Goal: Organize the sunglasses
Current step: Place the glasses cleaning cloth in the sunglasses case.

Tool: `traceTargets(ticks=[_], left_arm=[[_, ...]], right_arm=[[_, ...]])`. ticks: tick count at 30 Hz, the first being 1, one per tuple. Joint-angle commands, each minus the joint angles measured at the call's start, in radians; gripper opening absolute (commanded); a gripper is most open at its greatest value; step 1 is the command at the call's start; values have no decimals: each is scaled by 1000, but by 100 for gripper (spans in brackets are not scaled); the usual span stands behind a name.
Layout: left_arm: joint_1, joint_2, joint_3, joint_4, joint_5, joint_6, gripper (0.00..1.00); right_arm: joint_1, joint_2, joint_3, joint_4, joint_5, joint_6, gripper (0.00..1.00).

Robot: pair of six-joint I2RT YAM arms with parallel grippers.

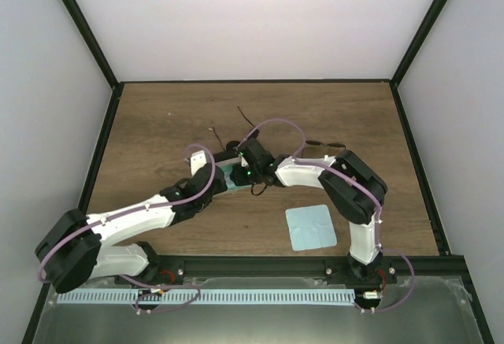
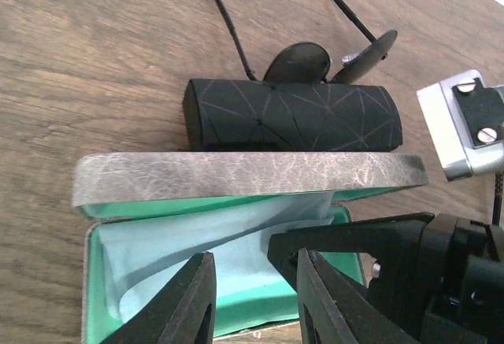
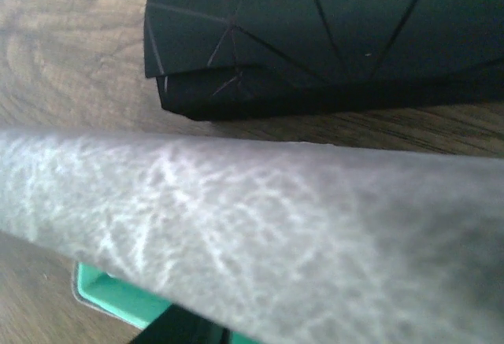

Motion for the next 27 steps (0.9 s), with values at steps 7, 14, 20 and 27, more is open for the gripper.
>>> traceTargets(ticks=[7,14,20,27], left_arm=[[4,-172,-60,-69,-72,-62,33],[3,-310,-84,-122,-56,-70,34],[3,-391,-81,-166,-54,-71,35],[4,-416,-79,-191,-92,-74,37]], right_arm=[[57,100,148,-140,99,-36,38],[82,137,194,-203,184,-21,34],[87,134,175,-206,184,-7,21],[90,93,137,-195,173,-2,1]])
